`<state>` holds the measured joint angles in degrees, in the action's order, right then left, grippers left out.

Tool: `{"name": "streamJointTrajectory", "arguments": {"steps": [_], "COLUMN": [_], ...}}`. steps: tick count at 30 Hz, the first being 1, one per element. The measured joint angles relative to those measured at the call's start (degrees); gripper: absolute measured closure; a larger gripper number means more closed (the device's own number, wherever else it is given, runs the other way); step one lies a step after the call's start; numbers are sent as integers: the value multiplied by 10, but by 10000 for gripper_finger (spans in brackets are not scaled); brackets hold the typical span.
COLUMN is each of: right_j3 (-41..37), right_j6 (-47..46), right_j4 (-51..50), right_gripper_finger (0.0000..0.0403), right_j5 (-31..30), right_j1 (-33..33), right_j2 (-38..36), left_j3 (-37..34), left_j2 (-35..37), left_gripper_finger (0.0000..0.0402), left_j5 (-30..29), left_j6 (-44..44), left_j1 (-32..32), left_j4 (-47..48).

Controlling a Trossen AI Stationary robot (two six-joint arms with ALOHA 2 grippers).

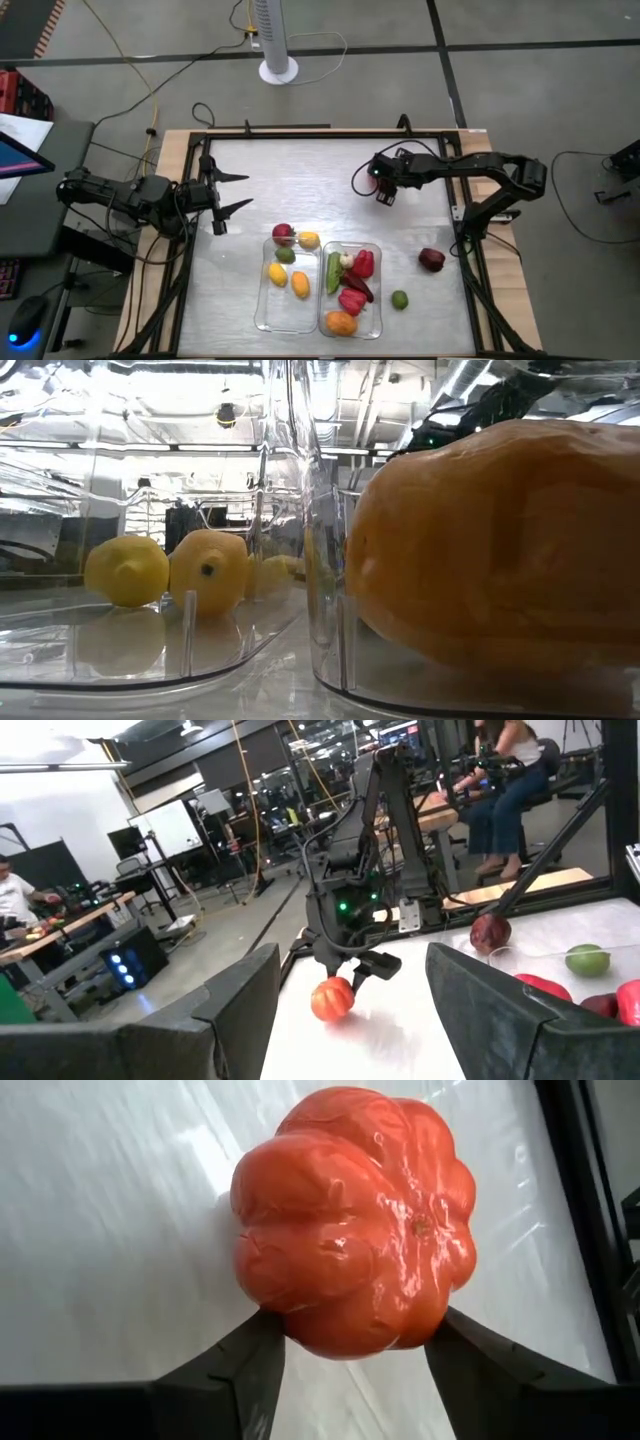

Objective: Sort produce into baskets
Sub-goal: Put the pumpkin into the right transparent bin

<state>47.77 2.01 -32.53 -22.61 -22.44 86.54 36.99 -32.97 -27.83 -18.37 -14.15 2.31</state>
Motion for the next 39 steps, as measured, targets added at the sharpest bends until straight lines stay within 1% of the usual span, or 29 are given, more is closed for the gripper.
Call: {"name": "streamJointTrajectory", "arguments": {"steps": [4,7,10,14,18,20,23,26,29,31,35,39], "right_j3": [0,1,20,85,188,236,285,296,296,296,296,296], "right_j6": [0,0,-13,-47,-79,-109,-167,-214,-267,-315,-402,-415], "right_j4": [15,13,-3,-46,-132,-169,-181,-179,-199,-210,-215,-215], "right_gripper_finger": [160,161,162,162,162,162,162,162,162,161,137,98], "right_j5": [0,1,34,76,79,83,109,128,130,126,111,108], "right_j1": [0,13,46,118,211,257,326,397,459,489,512,514], "right_j2": [0,0,0,0,-1,-1,-2,-2,-1,0,0,0], "left_j3": [0,0,0,0,0,0,0,0,0,0,0,0], "left_j2": [0,0,0,0,0,0,0,0,0,0,0,0], "left_gripper_finger": [162,162,162,162,162,162,162,162,162,162,162,162], "left_j5": [0,0,0,-19,-25,-25,-25,-25,-25,-25,-25,-25], "left_j6": [0,0,-3,-11,-11,-8,-6,-6,1,5,10,11], "left_j1": [0,0,0,0,0,0,0,0,0,0,0,0], "left_j4": [0,0,2,2,2,2,5,6,8,8,8,8]}}
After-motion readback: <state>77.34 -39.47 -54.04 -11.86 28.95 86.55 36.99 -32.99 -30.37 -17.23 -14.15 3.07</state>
